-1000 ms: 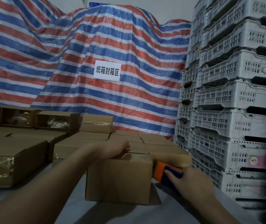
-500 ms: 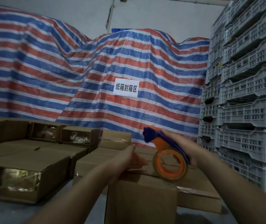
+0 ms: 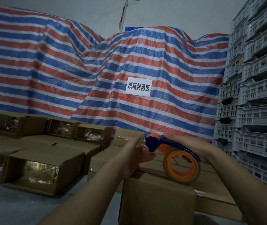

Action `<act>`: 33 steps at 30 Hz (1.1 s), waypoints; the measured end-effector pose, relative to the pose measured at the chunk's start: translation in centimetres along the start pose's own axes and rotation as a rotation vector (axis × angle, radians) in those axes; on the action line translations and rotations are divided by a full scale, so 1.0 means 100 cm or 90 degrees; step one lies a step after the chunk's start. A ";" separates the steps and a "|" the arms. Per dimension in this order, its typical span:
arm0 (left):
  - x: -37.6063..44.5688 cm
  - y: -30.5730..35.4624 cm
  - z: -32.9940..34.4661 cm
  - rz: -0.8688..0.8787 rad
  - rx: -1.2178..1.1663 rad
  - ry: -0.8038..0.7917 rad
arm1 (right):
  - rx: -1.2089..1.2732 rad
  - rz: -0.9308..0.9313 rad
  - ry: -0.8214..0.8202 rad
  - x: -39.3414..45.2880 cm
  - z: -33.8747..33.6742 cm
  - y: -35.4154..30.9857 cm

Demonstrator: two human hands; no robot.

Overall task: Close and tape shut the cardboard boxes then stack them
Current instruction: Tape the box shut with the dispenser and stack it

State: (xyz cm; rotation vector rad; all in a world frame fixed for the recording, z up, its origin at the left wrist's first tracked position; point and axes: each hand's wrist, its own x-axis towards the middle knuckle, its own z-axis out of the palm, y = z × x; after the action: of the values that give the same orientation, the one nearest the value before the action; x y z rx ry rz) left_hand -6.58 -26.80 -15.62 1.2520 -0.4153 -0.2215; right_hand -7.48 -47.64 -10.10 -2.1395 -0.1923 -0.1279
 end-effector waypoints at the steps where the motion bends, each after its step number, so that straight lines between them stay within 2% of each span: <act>1: 0.000 -0.002 -0.001 -0.002 -0.011 0.001 | -0.001 0.001 -0.008 0.000 0.001 -0.001; 11: 0.002 -0.003 0.000 -0.018 -0.003 0.032 | -0.017 0.052 -0.002 0.006 0.000 -0.003; 21: 0.001 -0.010 0.002 -0.007 0.041 0.071 | -0.059 0.079 -0.060 0.009 -0.001 -0.011; 29: 0.012 -0.017 -0.011 -0.058 -0.013 0.150 | -0.163 0.149 -0.140 0.002 -0.019 -0.024; 33: 0.011 -0.021 -0.006 -0.023 -0.059 0.234 | -0.176 0.164 -0.156 0.005 -0.012 -0.027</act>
State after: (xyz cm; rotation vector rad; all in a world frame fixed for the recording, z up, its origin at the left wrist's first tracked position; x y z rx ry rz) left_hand -5.22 -27.32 -17.54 1.1791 -0.0646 -0.0380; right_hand -7.50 -47.14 -7.19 -2.4316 -0.0397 0.2748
